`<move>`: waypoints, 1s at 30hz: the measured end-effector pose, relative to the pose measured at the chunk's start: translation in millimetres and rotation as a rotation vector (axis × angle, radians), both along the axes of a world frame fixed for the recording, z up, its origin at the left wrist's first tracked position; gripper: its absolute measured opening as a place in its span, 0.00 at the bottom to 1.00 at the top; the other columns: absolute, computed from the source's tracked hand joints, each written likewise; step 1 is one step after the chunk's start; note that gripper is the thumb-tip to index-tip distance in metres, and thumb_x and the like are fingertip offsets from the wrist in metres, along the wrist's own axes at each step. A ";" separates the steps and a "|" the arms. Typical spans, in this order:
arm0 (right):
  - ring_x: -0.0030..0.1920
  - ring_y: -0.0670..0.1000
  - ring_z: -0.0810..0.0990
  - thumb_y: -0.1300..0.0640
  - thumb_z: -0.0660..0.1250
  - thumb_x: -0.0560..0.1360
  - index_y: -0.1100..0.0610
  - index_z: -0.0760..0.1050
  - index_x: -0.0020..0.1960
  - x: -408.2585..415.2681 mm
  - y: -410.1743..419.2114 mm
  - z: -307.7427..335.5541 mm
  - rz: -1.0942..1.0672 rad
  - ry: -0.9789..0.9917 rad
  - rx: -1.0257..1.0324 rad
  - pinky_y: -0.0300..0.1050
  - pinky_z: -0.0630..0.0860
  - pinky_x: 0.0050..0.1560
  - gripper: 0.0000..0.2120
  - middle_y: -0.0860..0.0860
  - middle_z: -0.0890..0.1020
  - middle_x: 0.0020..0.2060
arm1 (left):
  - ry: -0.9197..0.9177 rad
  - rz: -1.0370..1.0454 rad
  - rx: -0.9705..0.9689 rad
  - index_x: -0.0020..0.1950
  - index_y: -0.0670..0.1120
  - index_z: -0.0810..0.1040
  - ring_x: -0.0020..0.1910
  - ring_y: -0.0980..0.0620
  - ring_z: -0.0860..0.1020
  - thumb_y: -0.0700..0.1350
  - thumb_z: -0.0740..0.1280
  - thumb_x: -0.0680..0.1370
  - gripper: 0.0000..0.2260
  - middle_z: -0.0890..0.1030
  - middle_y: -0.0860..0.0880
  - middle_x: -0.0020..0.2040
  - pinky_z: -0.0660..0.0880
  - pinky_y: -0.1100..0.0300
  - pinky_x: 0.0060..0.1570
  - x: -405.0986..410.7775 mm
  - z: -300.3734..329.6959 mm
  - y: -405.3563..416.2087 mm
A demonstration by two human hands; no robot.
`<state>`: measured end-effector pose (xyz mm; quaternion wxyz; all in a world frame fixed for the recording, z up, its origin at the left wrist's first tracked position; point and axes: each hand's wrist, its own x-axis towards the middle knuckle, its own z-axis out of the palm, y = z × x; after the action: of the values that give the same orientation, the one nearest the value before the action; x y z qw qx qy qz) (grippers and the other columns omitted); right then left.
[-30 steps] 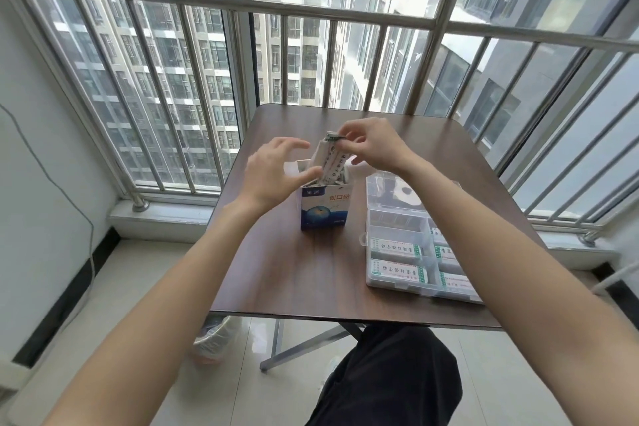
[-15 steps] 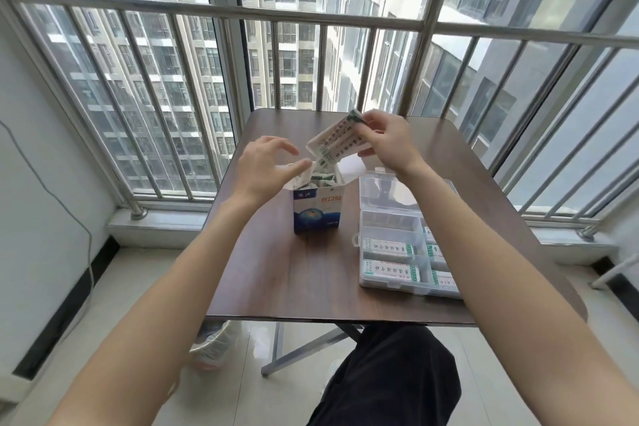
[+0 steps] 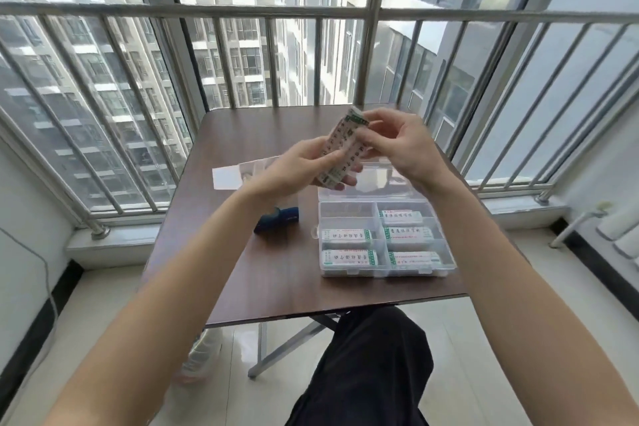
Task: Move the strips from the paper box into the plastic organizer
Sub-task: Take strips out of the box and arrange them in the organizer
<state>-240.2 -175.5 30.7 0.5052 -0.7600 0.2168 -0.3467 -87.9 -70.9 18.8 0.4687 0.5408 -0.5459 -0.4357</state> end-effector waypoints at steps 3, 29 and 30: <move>0.46 0.49 0.83 0.65 0.70 0.72 0.60 0.74 0.62 -27.1 -2.6 -17.9 -0.080 0.046 0.063 0.41 0.80 0.45 0.19 0.57 0.82 0.48 | 0.101 0.029 0.028 0.62 0.40 0.73 0.44 0.50 0.83 0.41 0.62 0.79 0.12 0.82 0.43 0.51 0.80 0.60 0.42 -22.7 -19.4 -10.4; 0.49 0.56 0.82 0.63 0.76 0.68 0.54 0.75 0.60 -79.8 -2.9 -78.9 -0.220 0.135 0.161 0.47 0.82 0.44 0.22 0.58 0.80 0.51 | 0.011 0.096 0.132 0.57 0.43 0.77 0.41 0.56 0.82 0.40 0.70 0.74 0.12 0.83 0.49 0.46 0.77 0.65 0.38 -53.9 -66.7 -33.5; 0.49 0.55 0.82 0.62 0.76 0.68 0.54 0.76 0.59 -80.2 -2.6 -78.5 -0.215 0.149 0.139 0.47 0.82 0.44 0.22 0.57 0.80 0.51 | 0.000 0.085 0.137 0.57 0.43 0.78 0.41 0.55 0.82 0.41 0.70 0.74 0.11 0.83 0.48 0.46 0.78 0.64 0.39 -53.1 -66.6 -33.8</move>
<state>-320.4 -178.1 -47.9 0.4991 -0.7192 0.3572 -0.3256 -140.9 -104.7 -47.8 0.4487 0.5944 -0.4911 -0.4519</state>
